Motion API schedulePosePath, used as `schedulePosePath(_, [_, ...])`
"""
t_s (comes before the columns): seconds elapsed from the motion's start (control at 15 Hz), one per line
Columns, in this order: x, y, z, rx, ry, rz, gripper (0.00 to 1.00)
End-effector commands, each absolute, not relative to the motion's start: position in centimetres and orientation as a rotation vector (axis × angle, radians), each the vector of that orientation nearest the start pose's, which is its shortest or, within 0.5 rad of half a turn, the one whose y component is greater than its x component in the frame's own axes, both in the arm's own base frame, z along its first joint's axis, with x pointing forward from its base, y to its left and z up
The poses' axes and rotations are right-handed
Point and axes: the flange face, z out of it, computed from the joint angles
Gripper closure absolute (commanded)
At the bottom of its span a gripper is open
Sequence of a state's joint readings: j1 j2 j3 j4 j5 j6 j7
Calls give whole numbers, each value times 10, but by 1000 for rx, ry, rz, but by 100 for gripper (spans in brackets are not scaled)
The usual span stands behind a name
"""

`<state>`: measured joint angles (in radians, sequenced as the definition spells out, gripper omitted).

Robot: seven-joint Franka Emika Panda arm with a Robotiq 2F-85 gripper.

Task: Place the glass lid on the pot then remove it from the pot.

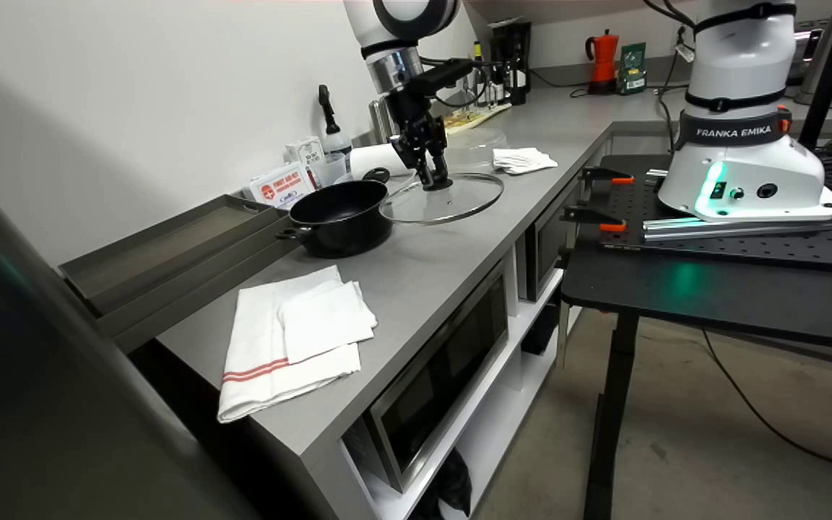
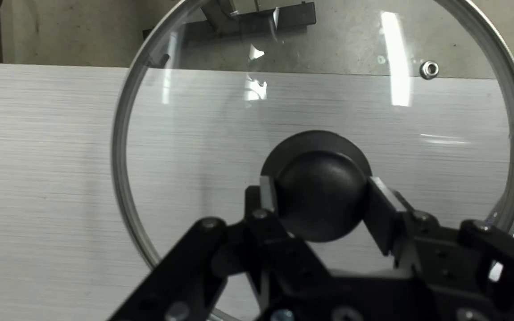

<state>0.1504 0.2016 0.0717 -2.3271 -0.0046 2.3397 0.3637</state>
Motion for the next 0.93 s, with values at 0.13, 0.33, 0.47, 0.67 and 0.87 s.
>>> schedulePosePath(0.13, [484, 132, 228, -3172, 140, 294, 75])
schedulePosePath(0.33, [487, 140, 220, -3165, 115, 294, 75])
schedulePosePath(0.47, [492, 143, 214, -3159, 111, 284, 75])
schedulePosePath(0.67, [501, 148, 204, -3148, 112, 277, 75])
schedulePosePath(0.87, [511, 152, 191, -3145, 118, 284, 75])
